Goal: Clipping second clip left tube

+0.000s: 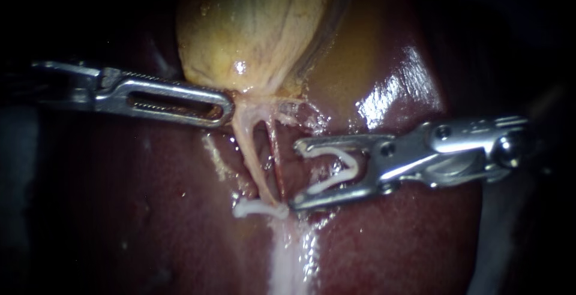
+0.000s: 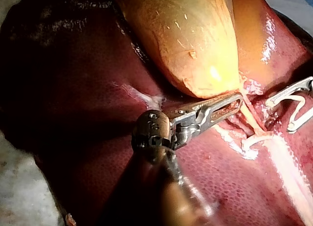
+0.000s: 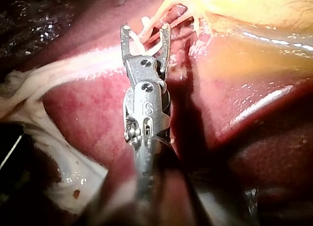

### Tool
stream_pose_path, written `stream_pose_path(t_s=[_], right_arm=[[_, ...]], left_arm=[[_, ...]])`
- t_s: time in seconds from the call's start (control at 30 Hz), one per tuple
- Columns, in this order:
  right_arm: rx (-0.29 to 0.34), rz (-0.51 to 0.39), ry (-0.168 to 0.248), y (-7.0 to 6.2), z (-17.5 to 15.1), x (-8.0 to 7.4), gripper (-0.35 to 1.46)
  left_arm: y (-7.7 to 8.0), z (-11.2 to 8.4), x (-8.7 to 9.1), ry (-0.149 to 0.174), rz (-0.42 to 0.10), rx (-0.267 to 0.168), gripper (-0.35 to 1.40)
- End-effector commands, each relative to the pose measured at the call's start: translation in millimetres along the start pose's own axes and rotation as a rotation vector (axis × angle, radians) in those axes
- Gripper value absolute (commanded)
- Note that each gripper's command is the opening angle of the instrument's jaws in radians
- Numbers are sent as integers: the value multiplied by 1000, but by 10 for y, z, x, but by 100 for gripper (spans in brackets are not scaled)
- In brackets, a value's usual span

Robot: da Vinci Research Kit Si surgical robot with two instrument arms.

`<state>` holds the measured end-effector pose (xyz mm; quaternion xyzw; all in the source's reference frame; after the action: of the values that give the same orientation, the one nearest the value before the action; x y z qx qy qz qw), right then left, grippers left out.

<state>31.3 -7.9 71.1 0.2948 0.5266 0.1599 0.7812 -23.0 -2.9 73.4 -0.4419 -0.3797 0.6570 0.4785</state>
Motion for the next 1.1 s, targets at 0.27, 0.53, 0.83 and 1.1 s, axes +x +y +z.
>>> stream_pose_path(t_s=[0.27, 0.53, 0.83, 1.1], right_arm=[[16, 19, -15, 3, 32, -17, 49], [29, 34, -23, 5, 50, -27, 49], [47, 55, -26, 3, 67, -31, 49], [61, 71, -27, 4, 76, -30, 48]], left_arm=[[1, 1, 0, 1, 0, 1, -35], [4, 2, 0, 2, -1, 2, -35], [6, 4, 0, 6, -1, 1, -35], [7, 6, 0, 6, 4, 2, -35]])
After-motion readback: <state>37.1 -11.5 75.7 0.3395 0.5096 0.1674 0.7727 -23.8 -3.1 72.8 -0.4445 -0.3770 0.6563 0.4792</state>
